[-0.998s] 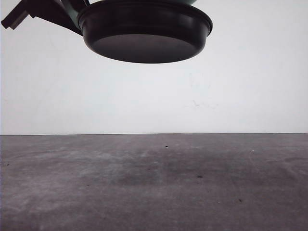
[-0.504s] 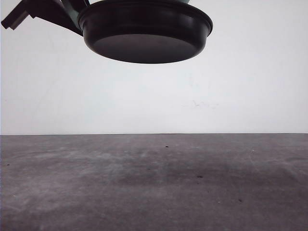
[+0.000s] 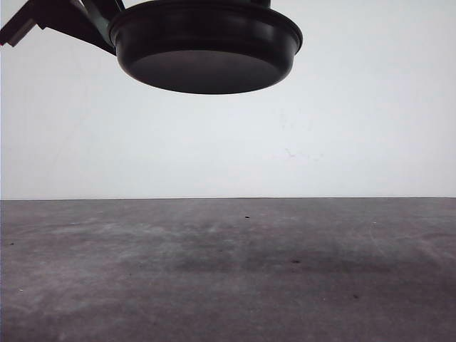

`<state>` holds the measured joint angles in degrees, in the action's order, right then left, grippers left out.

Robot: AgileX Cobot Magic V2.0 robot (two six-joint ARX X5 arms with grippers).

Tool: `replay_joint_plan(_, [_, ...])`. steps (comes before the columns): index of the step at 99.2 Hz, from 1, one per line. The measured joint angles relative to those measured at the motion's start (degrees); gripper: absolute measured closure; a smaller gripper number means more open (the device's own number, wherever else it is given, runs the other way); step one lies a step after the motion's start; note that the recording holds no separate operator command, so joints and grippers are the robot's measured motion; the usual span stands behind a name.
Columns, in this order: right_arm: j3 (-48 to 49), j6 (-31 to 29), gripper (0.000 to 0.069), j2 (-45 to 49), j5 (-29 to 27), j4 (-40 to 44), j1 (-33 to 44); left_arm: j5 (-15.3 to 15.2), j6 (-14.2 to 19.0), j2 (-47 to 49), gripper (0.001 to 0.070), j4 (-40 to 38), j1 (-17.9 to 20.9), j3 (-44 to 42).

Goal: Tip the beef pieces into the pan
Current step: 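Tilt the bowl with the right gripper, pouring beef cubes into the pan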

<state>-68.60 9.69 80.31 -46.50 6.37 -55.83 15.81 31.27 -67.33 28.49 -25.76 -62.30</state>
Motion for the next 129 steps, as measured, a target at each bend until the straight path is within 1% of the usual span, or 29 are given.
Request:
replay_joint_plan(23, [0.0,11.2,0.0675,0.0,0.1,-9.5,-0.4,0.6,0.0,0.0,0.0652,0.0,1.1,0.0])
replay_joint_plan(30, [0.0,14.9,0.0675,0.0,1.2,-12.5,-0.8,0.7,-0.1,0.0,0.0652,0.0,1.3,0.0])
replay_joint_plan(42, [0.0,20.8,0.0675,0.0,2.7,-13.8,-1.5,0.8,-0.1,0.0,0.0652,0.0,2.1,0.0])
replay_joint_plan(65, [0.0,25.1,0.0675,0.0,3.0,-14.4,-1.5,2.8,-0.1,0.0,0.0652,0.0,4.3,0.0])
replay_joint_plan(89, [0.0,29.7,0.0675,0.0,4.9,-19.3,-1.9,3.9,-0.1,0.0,0.0652,0.0,5.5,0.0])
replay_joint_plan(105, [0.0,33.0,0.0675,0.0,7.5,-21.8,-1.9,4.2,-0.1,0.0,0.0652,-0.3,5.9,0.0])
replay_joint_plan(116, [0.0,36.4,0.0675,0.0,10.4,-25.0,-1.9,4.5,-0.1,0.0,0.0652,-0.5,6.5,0.0])
replay_joint_plan(129, [0.0,39.8,0.0675,0.0,11.0,-27.9,-2.0,4.6,-0.1,0.0,0.0652,-0.5,7.3,0.0])
